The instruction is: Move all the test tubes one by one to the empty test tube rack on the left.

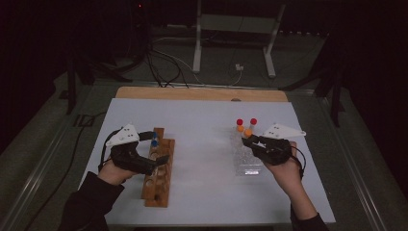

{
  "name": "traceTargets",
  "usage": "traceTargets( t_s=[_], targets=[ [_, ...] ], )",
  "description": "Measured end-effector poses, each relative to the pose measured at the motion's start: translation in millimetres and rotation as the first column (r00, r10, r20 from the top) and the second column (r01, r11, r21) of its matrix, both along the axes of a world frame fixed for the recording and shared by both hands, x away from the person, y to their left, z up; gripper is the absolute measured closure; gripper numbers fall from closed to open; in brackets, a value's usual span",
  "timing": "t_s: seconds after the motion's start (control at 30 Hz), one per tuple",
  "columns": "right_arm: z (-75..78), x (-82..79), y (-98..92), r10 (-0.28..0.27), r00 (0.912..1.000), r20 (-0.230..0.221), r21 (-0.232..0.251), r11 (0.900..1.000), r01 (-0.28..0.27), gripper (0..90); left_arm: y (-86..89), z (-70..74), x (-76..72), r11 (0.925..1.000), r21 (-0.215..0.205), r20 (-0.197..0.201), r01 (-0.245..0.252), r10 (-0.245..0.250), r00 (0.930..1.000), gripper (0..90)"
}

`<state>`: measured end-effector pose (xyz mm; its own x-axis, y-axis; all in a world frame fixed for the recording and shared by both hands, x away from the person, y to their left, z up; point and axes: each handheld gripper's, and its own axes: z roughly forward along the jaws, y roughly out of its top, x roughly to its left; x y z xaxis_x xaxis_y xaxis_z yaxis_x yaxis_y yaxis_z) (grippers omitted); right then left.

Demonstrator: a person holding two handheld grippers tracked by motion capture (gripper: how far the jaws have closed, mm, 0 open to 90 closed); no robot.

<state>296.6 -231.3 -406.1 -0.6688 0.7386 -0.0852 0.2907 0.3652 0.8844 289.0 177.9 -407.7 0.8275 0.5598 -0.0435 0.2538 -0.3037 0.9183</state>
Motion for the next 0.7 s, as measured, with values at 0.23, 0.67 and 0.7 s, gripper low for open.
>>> traceTargets(
  t_s=[0.23, 0.67, 0.7],
  targets=[
    [-6.9, -7.2, 25.3, 0.079, 0.9966, -0.023, -0.027, 0.996, -0.08, 75.1, -11.8, 1.4, -4.2, 0.9986, -0.003, -0.013, 0.053, -0.053, 0.9985, 1.7],
    [-23.1, -19.5, 62.9, 0.193, 0.9792, -0.064, -0.067, 0.978, -0.197, 75.0, -48.3, 0.7, -19.6, 0.9883, 0.026, -0.015, 0.15, -0.15, 0.9886, 4.4],
    [-24.0, -20.7, 65.2, 0.202, 0.9772, -0.067, -0.069, 0.976, -0.206, 75.1, -51.2, 0.2, -20.7, 0.9872, 0.028, -0.018, 0.157, -0.157, 0.9875, 5.5]
  ],
)
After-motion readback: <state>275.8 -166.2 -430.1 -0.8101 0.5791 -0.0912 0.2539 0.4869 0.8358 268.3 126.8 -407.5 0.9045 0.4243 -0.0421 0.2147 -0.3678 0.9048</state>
